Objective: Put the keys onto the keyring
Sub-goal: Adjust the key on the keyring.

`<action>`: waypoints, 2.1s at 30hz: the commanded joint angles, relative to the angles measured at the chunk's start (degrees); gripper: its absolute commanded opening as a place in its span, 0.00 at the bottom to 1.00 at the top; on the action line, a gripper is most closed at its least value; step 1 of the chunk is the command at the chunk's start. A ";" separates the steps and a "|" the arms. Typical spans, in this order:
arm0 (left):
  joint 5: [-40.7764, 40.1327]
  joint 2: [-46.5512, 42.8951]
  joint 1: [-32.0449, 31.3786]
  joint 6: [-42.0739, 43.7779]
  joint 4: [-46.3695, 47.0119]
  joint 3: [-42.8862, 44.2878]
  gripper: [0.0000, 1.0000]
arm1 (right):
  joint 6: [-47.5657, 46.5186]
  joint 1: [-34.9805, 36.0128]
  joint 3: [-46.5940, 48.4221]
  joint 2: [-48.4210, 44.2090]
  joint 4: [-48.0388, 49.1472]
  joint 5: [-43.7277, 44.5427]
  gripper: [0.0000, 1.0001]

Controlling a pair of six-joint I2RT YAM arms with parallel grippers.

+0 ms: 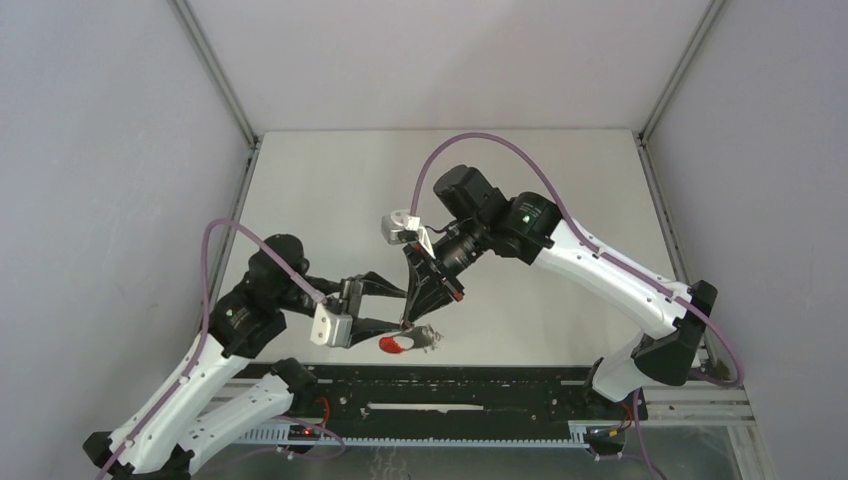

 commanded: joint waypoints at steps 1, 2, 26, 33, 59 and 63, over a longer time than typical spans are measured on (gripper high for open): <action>1.71 -0.94 -0.37 2.36 -5.29 -0.96 0.57 | 0.17 -0.11 2.50 -0.95 2.12 -0.82 0.00; 1.69 -1.06 -0.42 2.75 -5.51 -1.02 0.56 | 0.19 -0.16 2.49 -0.87 2.08 -0.83 0.00; -4.37 -0.20 -0.45 -13.77 11.18 -5.18 0.35 | 3.61 -0.65 -1.43 -3.42 7.80 0.74 0.00; -5.03 -2.40 -0.44 -10.83 7.65 -5.69 0.17 | 5.69 -2.72 -4.26 -6.29 10.83 1.49 0.00; -21.61 -14.88 -2.33 39.60 16.52 -22.09 0.09 | 17.82 -6.70 -14.44 -12.53 26.35 8.23 0.00; -23.02 -15.98 -2.90 44.40 17.03 -23.44 0.28 | 18.83 -6.79 -15.60 -12.97 27.67 9.33 0.00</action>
